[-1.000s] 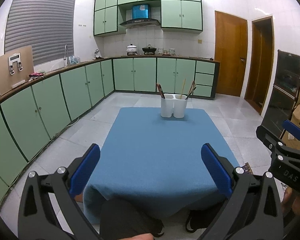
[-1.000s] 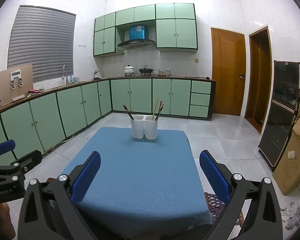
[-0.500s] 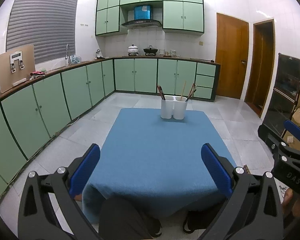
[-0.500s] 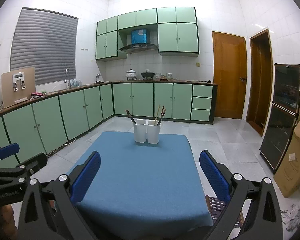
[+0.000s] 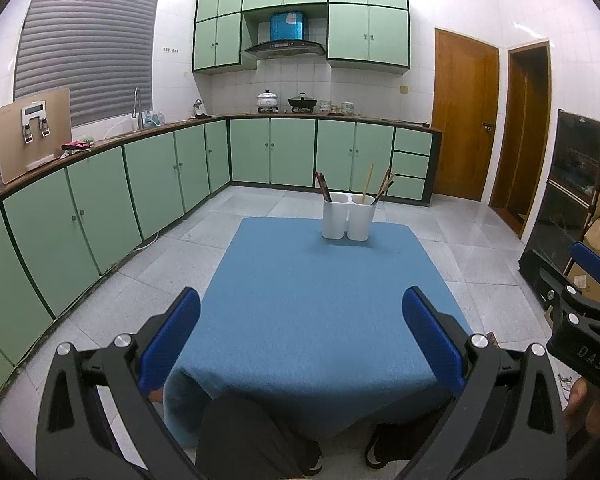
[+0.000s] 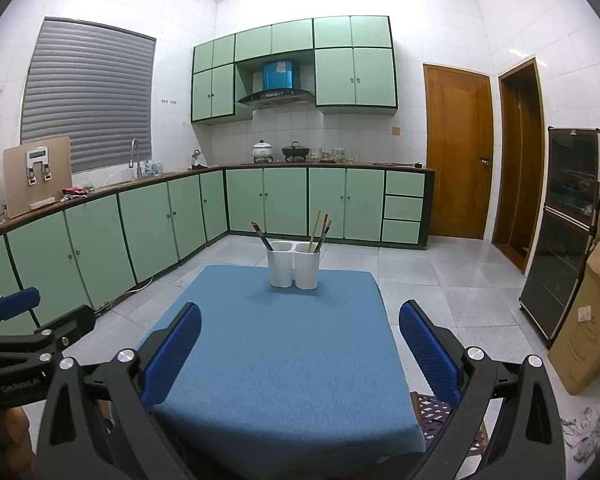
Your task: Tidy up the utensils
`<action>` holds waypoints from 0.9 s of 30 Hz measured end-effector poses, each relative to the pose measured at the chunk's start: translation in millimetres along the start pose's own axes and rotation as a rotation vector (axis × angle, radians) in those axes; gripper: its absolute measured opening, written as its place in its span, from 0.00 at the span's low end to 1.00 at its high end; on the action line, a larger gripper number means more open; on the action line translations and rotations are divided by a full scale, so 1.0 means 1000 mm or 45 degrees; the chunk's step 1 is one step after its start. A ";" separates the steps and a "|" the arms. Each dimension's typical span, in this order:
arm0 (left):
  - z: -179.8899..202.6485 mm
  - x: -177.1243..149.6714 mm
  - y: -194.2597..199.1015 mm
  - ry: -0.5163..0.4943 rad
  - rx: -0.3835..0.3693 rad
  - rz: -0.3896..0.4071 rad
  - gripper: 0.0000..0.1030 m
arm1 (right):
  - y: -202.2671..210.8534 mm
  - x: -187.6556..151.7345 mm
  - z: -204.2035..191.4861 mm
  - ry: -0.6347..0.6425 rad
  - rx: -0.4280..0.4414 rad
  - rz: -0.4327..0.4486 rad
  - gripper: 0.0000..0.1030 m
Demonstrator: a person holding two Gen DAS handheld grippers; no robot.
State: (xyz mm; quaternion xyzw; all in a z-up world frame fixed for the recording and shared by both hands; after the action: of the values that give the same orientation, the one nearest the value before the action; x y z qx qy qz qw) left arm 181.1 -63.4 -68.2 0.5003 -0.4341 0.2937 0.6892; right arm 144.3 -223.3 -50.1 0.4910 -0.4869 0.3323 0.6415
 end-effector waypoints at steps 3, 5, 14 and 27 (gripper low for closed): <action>-0.001 0.002 0.001 0.002 -0.002 0.001 0.95 | 0.000 0.000 0.001 0.004 -0.001 0.001 0.94; -0.001 0.002 0.001 0.000 0.000 -0.001 0.95 | 0.001 0.001 0.000 0.002 0.001 -0.002 0.94; -0.002 0.004 0.002 -0.001 0.004 0.005 0.95 | 0.003 0.003 -0.002 -0.003 0.001 -0.001 0.94; -0.001 0.004 0.002 -0.001 0.001 0.004 0.95 | 0.001 0.002 -0.003 -0.008 0.001 -0.001 0.94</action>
State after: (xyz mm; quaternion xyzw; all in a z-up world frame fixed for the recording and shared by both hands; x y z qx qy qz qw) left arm 181.5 -61.6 -63.5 0.5000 -0.4350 0.2947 0.6884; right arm 145.1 -220.4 -47.6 0.4926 -0.4885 0.3307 0.6398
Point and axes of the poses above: each gripper's, at about its wrist camera, not at the fingertips, and y roughly against the way its jaws point, z to its right, x to its top, the point moved 8 cm from there along -y, roughly the way its jaws point, and after that the axes turned 14 degrees about -x, right-handed, at the moved point
